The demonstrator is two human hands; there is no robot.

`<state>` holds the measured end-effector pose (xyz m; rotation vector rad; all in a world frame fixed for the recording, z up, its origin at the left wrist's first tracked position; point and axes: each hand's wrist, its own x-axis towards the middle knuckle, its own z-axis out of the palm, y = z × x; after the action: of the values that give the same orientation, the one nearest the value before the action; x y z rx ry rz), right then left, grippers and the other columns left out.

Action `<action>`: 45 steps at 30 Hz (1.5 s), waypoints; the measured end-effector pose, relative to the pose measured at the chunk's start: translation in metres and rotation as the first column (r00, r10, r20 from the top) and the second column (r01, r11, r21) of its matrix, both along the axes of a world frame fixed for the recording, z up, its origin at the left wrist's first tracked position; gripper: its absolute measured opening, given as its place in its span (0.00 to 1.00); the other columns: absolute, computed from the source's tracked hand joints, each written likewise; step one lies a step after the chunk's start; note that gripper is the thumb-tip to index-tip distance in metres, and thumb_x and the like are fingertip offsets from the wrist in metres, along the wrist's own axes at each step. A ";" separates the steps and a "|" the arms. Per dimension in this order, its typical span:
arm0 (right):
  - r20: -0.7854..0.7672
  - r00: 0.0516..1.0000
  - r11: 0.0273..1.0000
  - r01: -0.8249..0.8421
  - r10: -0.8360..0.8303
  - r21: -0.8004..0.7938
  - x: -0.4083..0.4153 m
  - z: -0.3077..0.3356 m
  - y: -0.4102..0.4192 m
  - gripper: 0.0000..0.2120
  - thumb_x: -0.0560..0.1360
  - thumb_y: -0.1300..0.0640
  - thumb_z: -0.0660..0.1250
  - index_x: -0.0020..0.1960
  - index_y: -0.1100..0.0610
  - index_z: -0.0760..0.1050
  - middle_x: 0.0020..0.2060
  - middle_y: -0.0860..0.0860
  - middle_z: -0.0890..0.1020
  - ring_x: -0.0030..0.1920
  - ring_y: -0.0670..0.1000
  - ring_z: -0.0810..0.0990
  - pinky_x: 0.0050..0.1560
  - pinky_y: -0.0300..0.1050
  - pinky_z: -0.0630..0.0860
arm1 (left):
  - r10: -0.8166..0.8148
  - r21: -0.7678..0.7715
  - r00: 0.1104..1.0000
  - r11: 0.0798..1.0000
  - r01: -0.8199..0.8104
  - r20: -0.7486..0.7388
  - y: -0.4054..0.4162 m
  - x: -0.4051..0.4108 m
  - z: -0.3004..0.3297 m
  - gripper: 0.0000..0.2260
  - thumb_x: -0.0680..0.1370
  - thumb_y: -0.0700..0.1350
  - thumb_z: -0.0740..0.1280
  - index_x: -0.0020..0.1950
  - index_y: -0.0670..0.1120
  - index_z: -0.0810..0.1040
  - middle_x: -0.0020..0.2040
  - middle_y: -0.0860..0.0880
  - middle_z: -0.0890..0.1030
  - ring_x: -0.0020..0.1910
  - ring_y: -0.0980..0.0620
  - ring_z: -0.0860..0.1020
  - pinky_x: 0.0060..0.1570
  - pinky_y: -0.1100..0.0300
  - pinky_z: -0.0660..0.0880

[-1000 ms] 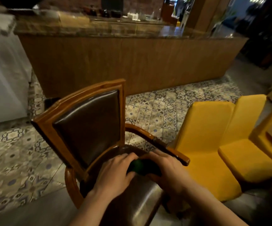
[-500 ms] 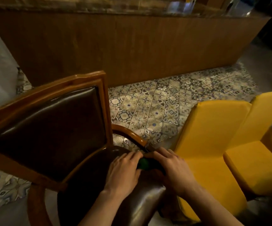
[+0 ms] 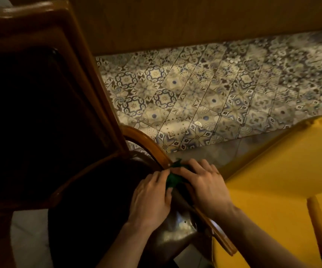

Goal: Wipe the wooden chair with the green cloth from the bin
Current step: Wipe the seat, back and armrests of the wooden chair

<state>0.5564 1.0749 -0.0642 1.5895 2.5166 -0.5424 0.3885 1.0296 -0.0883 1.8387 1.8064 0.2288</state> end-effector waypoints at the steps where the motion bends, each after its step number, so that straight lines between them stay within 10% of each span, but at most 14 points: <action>1: 0.009 1.000 1.000 -0.006 0.006 -0.022 -0.002 -0.007 0.001 0.22 0.78 0.43 0.66 0.71 0.39 0.67 0.64 0.49 0.74 0.56 0.56 0.74 0.53 0.54 0.75 | -0.018 -0.002 1.000 1.000 0.018 -0.025 0.002 -0.004 -0.003 0.20 0.80 0.54 0.58 0.72 0.56 0.64 0.63 0.56 0.74 0.62 0.55 0.71 0.62 0.56 0.71; 14: -0.002 0.999 0.998 -0.051 0.051 -0.022 -0.005 -0.043 0.012 0.24 0.76 0.43 0.69 0.71 0.46 0.72 0.62 0.53 0.79 0.52 0.57 0.78 0.46 0.53 0.78 | -0.226 -0.021 0.927 0.973 0.230 -0.298 0.136 -0.062 -0.057 0.28 0.82 0.58 0.36 0.81 0.52 0.49 0.81 0.51 0.46 0.78 0.52 0.37 0.76 0.50 0.37; 26: -0.184 0.977 0.995 0.103 -0.103 -0.012 -0.069 -0.044 0.076 0.22 0.78 0.44 0.64 0.72 0.42 0.69 0.61 0.50 0.75 0.57 0.57 0.75 0.52 0.55 0.74 | -0.233 0.058 0.955 0.967 0.247 -0.185 0.152 -0.072 -0.050 0.29 0.81 0.57 0.35 0.80 0.50 0.51 0.80 0.55 0.52 0.78 0.59 0.41 0.76 0.52 0.42; 37: -0.226 0.948 0.966 0.246 -0.224 0.073 -0.086 -0.050 0.091 0.16 0.76 0.49 0.66 0.64 0.48 0.73 0.56 0.52 0.77 0.55 0.59 0.77 0.48 0.55 0.76 | 0.037 -0.054 0.972 0.998 -0.025 0.234 0.146 -0.070 -0.047 0.27 0.81 0.59 0.39 0.81 0.55 0.50 0.80 0.58 0.53 0.74 0.72 0.46 0.73 0.68 0.43; 45: -0.396 0.784 0.780 0.586 -0.477 0.220 -0.012 -0.034 0.080 0.18 0.76 0.46 0.69 0.64 0.47 0.75 0.52 0.50 0.77 0.49 0.55 0.77 0.37 0.45 0.71 | 0.187 0.098 0.939 0.970 -0.224 0.288 0.132 -0.062 -0.019 0.24 0.81 0.62 0.44 0.78 0.63 0.55 0.79 0.57 0.61 0.75 0.57 0.60 0.70 0.52 0.62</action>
<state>0.5441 1.1547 -0.0979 2.5926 2.4292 -0.4702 0.3270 1.1620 -0.1078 1.6042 1.8165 0.6644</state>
